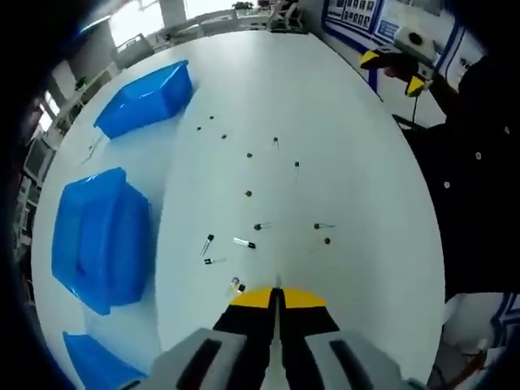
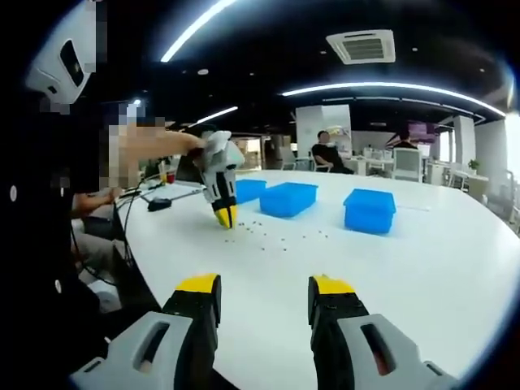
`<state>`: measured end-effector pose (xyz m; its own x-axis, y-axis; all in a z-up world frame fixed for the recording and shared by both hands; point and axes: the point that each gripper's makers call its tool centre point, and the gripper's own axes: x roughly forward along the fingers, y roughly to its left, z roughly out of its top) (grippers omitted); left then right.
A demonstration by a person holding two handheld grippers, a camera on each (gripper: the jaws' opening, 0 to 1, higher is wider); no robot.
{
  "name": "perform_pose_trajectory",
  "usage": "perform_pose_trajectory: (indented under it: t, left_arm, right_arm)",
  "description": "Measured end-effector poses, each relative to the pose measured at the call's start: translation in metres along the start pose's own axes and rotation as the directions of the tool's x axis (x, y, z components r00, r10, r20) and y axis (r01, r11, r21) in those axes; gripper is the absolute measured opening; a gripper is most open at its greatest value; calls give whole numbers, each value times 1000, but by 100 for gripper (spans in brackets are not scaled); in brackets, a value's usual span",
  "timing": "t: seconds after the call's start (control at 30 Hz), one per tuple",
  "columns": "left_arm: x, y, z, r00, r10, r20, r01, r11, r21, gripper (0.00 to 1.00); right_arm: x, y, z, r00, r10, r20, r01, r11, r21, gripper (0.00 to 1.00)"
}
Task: Pick up the resistors one by one and place each resistor into its matching bin, sorting the parts by color and model until every resistor is separated into the correct bin for its type
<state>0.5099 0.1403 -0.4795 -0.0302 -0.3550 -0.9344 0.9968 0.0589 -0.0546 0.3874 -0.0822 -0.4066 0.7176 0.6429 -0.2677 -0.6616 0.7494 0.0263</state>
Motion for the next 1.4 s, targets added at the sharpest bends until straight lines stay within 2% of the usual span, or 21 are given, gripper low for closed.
perform_pose_trajectory:
  t: [0.1, 0.2, 0.3, 0.4, 0.5, 0.53, 0.57, 0.6, 0.63, 0.67, 0.7, 0.73, 0.8, 0.9, 0.97, 1.03, 1.07, 1.2, 1.3, 1.33, 1.4]
  left_arm:
    - [-9, -5, 4, 996, 35, 81, -32, 999, -38, 5]
    - [-22, -12, 17, 975, 79, 206, -63, 995, -82, 5]
    - [-38, -21, 33, 932, 121, 341, -84, 989, -121, 5]
    - [-58, -26, 46, 859, 218, 464, -144, 971, -190, 5]
    - [-84, -36, 62, 721, 313, 618, -174, 945, -276, 5]
    - [-93, -37, 66, 662, 354, 661, -183, 931, -315, 5]
    - [-100, -38, 67, 618, 395, 680, -198, 915, -352, 5]
    - [-108, -38, 68, 568, 437, 698, -220, 897, -383, 5]
    - [-112, -37, 67, 537, 473, 699, -248, 880, -405, 5]
    - [-120, -36, 64, 488, 523, 699, -298, 852, -430, 5]
    - [-127, -36, 63, 436, 564, 701, -317, 825, -468, 5]
    - [-131, -38, 60, 398, 596, 697, -308, 803, -511, 5]
    - [-146, -40, 55, 284, 667, 689, -293, 744, -600, 5]
    - [-154, -35, 46, 205, 746, 633, -337, 661, -670, 5]
    - [-156, -32, 48, 184, 754, 630, -330, 651, -683, 5]
    - [-159, -28, 56, 175, 740, 650, -318, 667, -674, 5]
    - [-159, -22, 60, 183, 742, 646, -313, 666, -677, 5]
    - [-172, 9, 67, 157, 771, 617, -353, 627, -694, 5]
    - [-189, 47, 69, 121, 806, 579, -397, 574, -716, 5]
    - [-192, 57, 71, 126, 809, 574, -402, 571, -716, 5]
    - [-200, 77, 76, 118, 812, 571, -377, 569, -731, 5]
  right_arm:
    - [2, 1, 2, 1000, 9, 3, -9, 1000, -5, 44]
    - [4, 4, 3, 1000, 22, 7, -22, 1000, -9, 44]
    - [6, 7, 6, 999, 34, 12, -34, 999, -15, 44]
    - [7, 7, 9, 999, 38, 22, -38, 999, -17, 44]
    - [7, 6, 13, 999, 33, 38, -33, 999, -19, 44]
    - [7, 6, 14, 999, 31, 42, -31, 999, -19, 44]
    - [7, 5, 16, 999, 29, 46, -28, 999, -20, 45]
    - [6, 4, 17, 998, 26, 50, -25, 999, -22, 45]
    - [6, 3, 19, 998, 22, 55, -21, 1000, -23, 45]
    - [5, 2, 20, 998, 18, 62, -17, 1000, -24, 45]
    - [5, 1, 22, 998, 14, 67, -12, 1000, -23, 45]
    - [4, 0, 23, 997, 9, 73, -7, 1000, -22, 45]
    - [3, -2, 24, 997, 0, 79, 1, 1000, -19, 44]
    - [3, -2, 24, 997, -2, 81, 3, 1000, -12, 44]
    - [3, -1, 23, 997, 1, 76, 0, 1000, -16, 44]
    - [3, 1, 23, 997, 5, 76, -3, 1000, -18, 44]
    - [2, 1, 23, 997, 4, 77, -3, 1000, -17, 44]
    - [-1, -1, 23, 996, -4, 85, 4, 1000, -9, 44]
    - [-2, -2, 23, 996, -9, 89, 9, 1000, -5, 44]
    - [-3, -2, 23, 996, -10, 91, 10, 1000, -4, 44]
    - [-3, -3, 23, 996, -12, 91, 12, 1000, -2, 44]
